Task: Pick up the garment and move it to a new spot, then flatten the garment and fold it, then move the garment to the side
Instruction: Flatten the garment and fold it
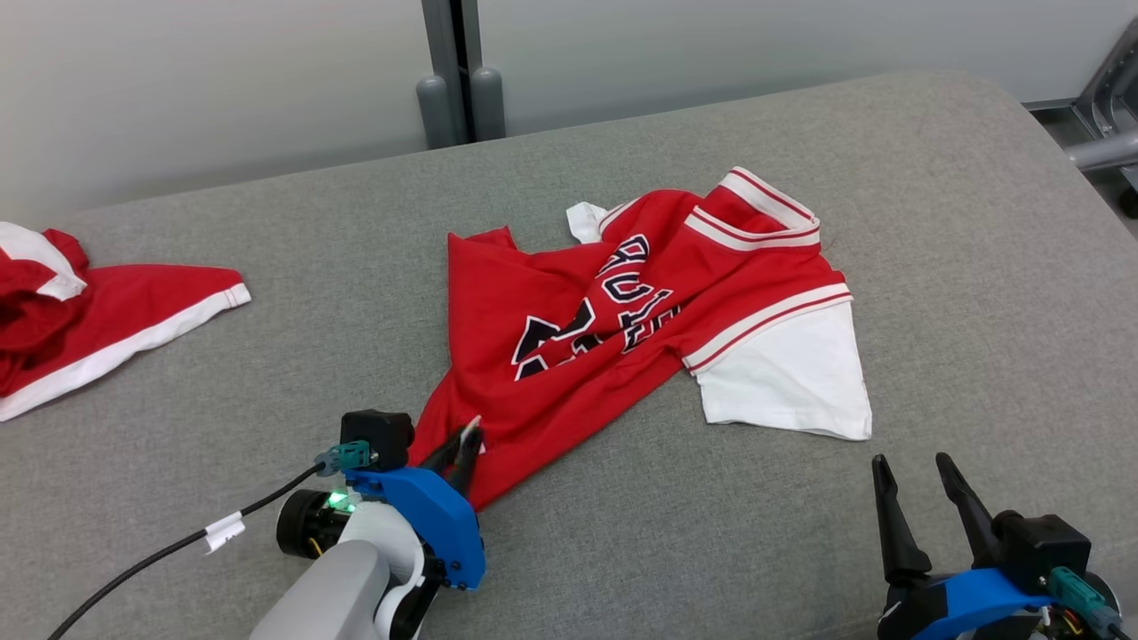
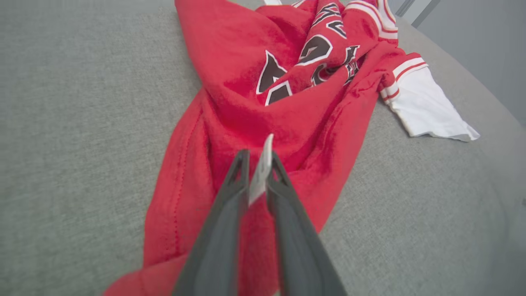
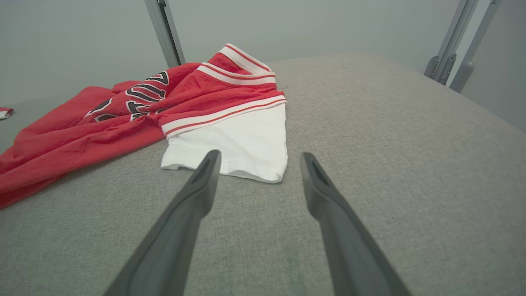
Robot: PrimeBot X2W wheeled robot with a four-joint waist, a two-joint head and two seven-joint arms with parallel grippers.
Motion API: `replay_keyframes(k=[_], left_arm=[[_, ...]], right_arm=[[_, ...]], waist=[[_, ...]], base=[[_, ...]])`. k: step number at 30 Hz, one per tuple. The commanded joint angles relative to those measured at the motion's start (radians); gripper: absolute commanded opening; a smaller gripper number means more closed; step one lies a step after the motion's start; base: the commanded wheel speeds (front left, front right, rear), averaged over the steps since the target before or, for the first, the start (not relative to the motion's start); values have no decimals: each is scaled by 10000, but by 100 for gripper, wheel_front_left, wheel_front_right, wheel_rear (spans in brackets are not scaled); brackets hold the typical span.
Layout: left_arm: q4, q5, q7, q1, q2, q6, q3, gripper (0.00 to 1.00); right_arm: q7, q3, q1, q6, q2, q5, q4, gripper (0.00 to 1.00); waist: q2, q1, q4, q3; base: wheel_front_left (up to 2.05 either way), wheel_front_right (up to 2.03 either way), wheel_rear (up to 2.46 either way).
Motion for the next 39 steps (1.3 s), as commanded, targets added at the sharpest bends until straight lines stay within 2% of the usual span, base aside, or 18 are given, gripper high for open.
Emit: replay_keyframes(k=[1,7,13,20,27,36,37,39], left_arm=[[-96,-66,-128,-81,53,-70,-85,0],[-453,-345,-641,40,304,-71,-740,0],[-1405,-375,-1095,623,578,-72,-1683,0],[-2322,-589,-981,1672,808,-49,-2413,0],[-1917,-744,-805,2277,775,19,-2643,0],[-994,-706,-1225,2409,770,310,-2541,0],[-921,-713,-1295,2424,798,348,-2497,5],[-841,-750,-1428,2485,818,436,-2404,34]], right_arm=[[-75,-13,-107,1,-7,-58,22,100],[-86,12,-21,1,-7,-76,78,100],[-97,-31,221,1,-7,-114,79,100],[-14,-76,395,1,-6,-170,49,100],[55,-37,425,1,-6,-182,-23,100],[46,-125,457,1,-6,-148,15,100],[40,-140,471,1,-6,-133,11,100],[30,-172,493,1,-6,-109,14,100]], waist=[[-1,0,26,-19],[-1,0,193,-213],[-1,0,371,-455],[-1,0,572,-641],[-1,0,643,-681],[-1,0,642,-787],[-1,0,654,-806],[-1,0,692,-863]], base=[[0,0,0],[0,0,0],[0,0,0],[0,0,0],[0,0,0],[0,0,0],[0,0,0],[0,0,0]])
